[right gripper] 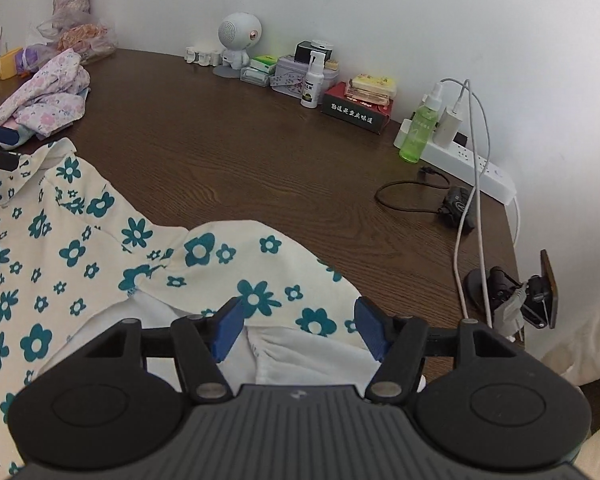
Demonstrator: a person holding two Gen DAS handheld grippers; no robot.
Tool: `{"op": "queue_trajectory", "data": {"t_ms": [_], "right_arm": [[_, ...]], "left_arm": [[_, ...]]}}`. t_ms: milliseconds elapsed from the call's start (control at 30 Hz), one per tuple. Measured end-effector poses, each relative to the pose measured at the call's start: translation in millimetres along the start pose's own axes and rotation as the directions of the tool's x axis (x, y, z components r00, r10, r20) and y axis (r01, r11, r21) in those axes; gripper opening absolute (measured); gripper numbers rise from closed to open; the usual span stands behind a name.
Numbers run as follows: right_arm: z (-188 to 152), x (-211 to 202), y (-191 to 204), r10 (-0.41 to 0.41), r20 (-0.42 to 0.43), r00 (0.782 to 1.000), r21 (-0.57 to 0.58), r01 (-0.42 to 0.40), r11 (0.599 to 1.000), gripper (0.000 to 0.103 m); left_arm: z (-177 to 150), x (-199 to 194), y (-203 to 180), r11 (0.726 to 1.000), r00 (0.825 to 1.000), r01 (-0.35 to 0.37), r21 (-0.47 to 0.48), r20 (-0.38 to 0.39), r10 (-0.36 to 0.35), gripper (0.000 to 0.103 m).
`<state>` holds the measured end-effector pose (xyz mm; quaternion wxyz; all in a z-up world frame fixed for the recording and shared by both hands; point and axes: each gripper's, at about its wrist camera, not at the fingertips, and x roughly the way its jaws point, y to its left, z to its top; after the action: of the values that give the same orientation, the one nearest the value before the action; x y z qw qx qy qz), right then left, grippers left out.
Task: Fold clothes
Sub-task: 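Grasp the dress fabric with the left gripper while the right gripper smooths the skirt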
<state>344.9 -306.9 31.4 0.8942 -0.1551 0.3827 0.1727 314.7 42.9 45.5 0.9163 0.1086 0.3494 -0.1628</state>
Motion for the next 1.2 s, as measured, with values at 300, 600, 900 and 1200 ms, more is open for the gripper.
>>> {"op": "queue_trajectory", "data": {"t_ms": [300,600,900,1200], "right_arm": [[9,54,-4,0.147,-0.022,0.989,0.066,-0.146,0.987,0.047],[3,58,-21,0.009,-0.047,0.999,0.169,-0.001,0.986,0.05],[-3,-9,-11,0.152,0.071,0.986,0.231,-0.164,0.959,0.052],[-85,-129,68,0.152,0.03,0.988,0.003,-0.152,0.988,0.06]], "left_arm": [[-10,30,5,1.0,0.994,0.024,0.006,-0.104,-0.023,0.02],[-17,24,5,0.998,0.995,-0.057,-0.029,-0.083,0.054,0.02],[-35,-55,-16,0.999,0.999,0.035,-0.003,-0.014,-0.035,0.038],[-80,-118,-37,0.998,0.999,0.043,-0.043,0.003,-0.043,0.045]]}}
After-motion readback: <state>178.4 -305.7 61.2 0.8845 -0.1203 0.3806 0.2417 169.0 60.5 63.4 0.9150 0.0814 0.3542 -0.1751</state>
